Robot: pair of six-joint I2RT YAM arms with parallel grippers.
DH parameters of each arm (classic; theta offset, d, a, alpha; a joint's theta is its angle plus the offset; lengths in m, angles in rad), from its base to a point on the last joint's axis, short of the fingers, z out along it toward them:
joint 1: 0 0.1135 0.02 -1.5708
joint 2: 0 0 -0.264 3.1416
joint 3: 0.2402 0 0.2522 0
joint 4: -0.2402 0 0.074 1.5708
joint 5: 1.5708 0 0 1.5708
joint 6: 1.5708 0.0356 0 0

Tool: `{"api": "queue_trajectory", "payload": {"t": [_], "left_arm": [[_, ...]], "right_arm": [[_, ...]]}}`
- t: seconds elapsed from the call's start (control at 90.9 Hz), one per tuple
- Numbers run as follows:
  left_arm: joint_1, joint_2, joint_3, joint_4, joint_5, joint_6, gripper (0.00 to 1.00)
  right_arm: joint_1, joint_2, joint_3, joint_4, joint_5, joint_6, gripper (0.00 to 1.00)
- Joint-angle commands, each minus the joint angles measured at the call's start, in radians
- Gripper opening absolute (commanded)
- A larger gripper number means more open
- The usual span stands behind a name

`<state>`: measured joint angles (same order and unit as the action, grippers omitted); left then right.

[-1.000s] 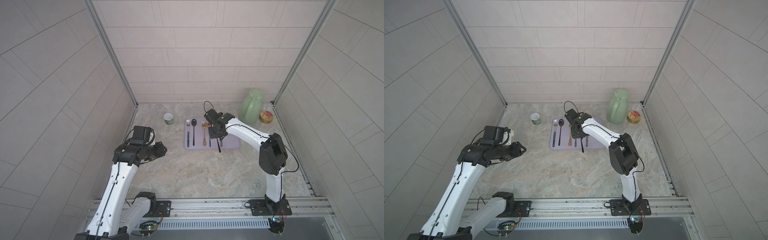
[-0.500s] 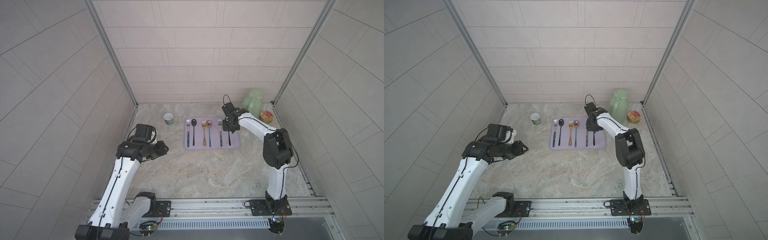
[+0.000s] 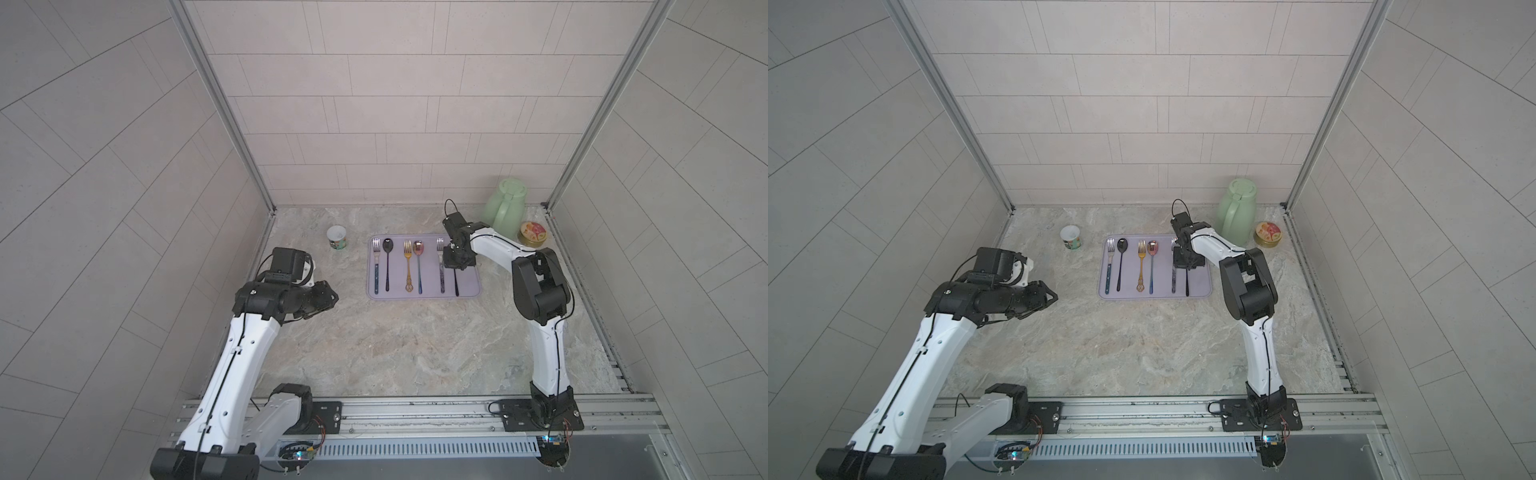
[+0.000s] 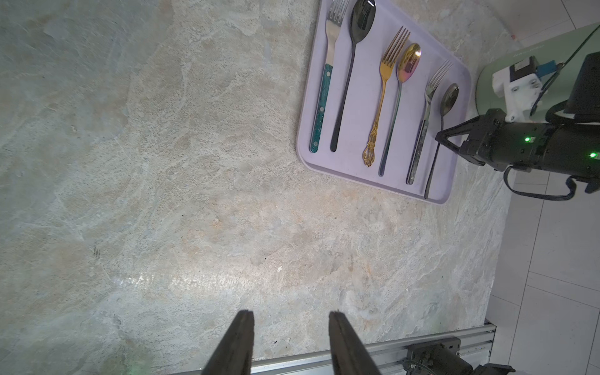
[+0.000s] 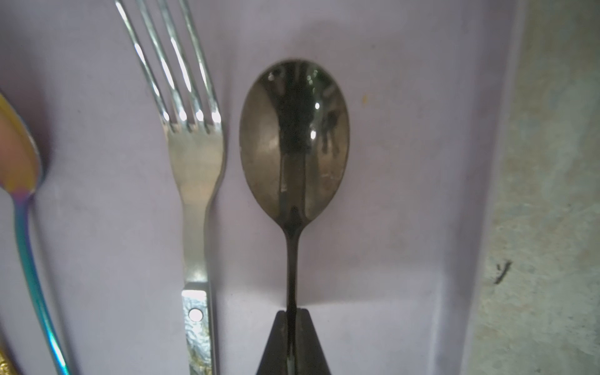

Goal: Set the spoon and fork side by side
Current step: Place the spoon on the tray, then reset both arms

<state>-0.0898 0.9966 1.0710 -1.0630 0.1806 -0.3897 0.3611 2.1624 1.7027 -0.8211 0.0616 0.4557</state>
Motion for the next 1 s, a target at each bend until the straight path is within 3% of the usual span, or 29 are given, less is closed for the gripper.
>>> {"api": "queue_trajectory", "payload": {"t": [0.0,0.121,0.253,0.396,0.682,0.88,0.991], "left_arm": [[0.004,-0.004,-0.006,-0.002,0.018,-0.003,0.4],[0.003,-0.005,-0.005,-0.003,0.019,-0.003,0.4],[0.004,-0.007,-0.006,-0.003,0.021,-0.005,0.4],[0.004,-0.005,0.001,0.001,0.021,-0.008,0.4],[0.004,-0.019,0.053,0.102,0.022,-0.024,0.46],[0.004,-0.076,-0.021,0.331,-0.091,-0.072,0.69],[0.004,-0.085,-0.119,0.528,-0.08,-0.146,0.73]], "right_arm": [[-0.007,0.028,0.03,0.004,-0.014,-0.002,0.0],[-0.011,0.043,0.046,-0.01,-0.015,0.0,0.02],[-0.012,0.029,0.045,-0.014,-0.014,0.001,0.27],[-0.012,-0.047,0.001,-0.016,0.0,-0.001,0.43],[-0.012,-0.424,-0.226,0.05,0.043,-0.023,0.55],[-0.011,-0.75,-0.502,0.205,0.123,-0.072,0.62],[-0.013,-0.909,-0.651,0.291,0.177,-0.1,0.69]]}}
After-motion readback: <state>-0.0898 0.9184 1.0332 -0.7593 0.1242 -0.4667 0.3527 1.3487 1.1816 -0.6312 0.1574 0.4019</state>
